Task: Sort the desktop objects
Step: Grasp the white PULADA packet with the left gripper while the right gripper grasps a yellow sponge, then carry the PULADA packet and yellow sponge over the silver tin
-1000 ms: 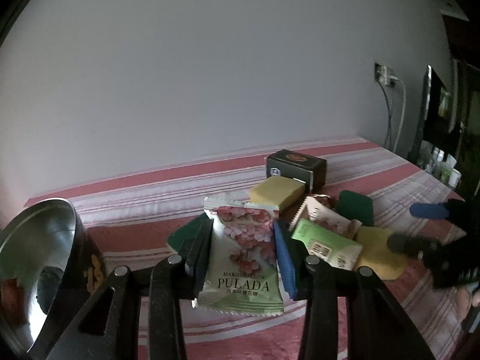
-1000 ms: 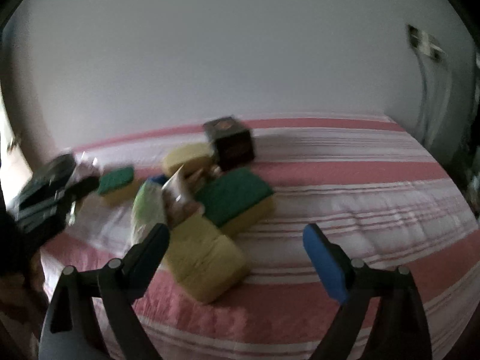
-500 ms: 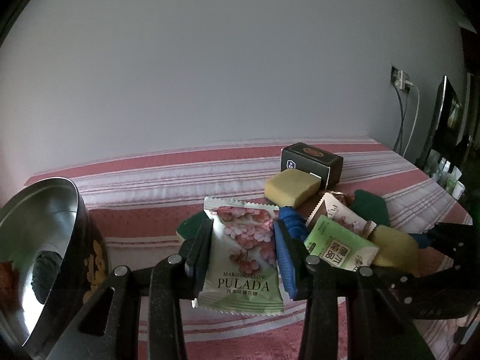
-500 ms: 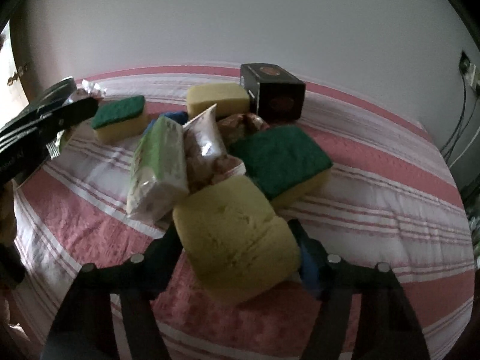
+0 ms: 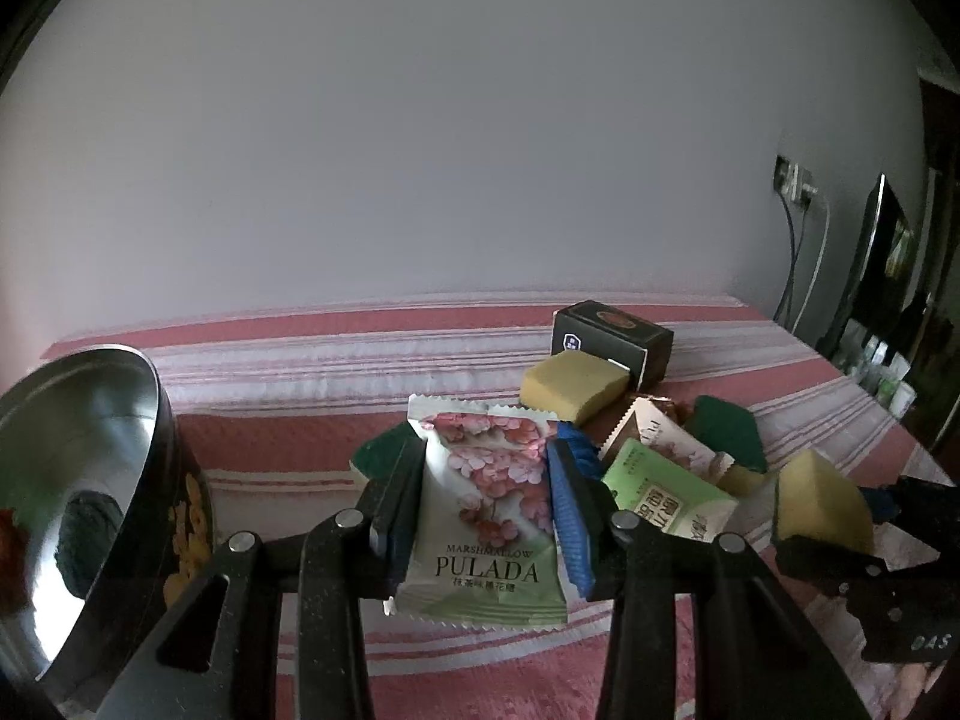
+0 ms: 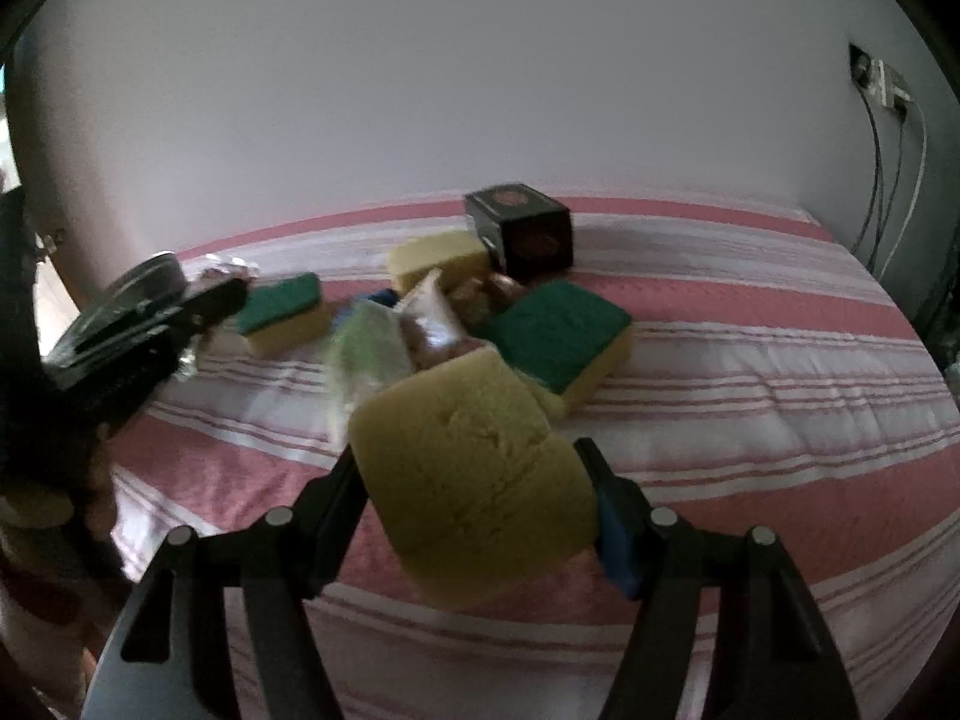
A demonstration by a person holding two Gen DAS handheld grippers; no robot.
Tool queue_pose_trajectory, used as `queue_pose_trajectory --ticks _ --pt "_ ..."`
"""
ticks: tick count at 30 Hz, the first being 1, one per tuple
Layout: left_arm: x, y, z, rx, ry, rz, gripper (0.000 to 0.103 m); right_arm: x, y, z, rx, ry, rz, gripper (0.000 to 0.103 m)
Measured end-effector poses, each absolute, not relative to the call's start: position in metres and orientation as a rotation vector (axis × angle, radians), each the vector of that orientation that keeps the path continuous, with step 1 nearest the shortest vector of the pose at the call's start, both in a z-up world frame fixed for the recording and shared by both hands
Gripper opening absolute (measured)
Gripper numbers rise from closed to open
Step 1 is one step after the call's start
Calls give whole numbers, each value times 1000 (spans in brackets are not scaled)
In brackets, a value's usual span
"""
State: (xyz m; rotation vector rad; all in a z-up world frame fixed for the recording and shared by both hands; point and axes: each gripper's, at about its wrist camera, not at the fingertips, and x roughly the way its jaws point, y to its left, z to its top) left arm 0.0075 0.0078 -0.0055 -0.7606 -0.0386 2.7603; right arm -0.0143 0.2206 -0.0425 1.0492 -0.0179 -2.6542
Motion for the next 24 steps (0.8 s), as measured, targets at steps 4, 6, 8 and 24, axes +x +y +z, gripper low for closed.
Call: queue_pose_trajectory --ticks 4,6,8,24 --pt "16 -4 -4 -749 -104 2752 42 -6 204 -30 992 12 -2645 68" --pt "24 -12 -2 -737 -132 2753 42 -2 198 -25 972 15 -2635 68" --pt "33 -20 2 -723 -139 2760 42 1 190 -21 951 25 -2630 68" --pt "66 -88 17 -670 -152 2933 43 8 100 -4 820 88 -2466 68"
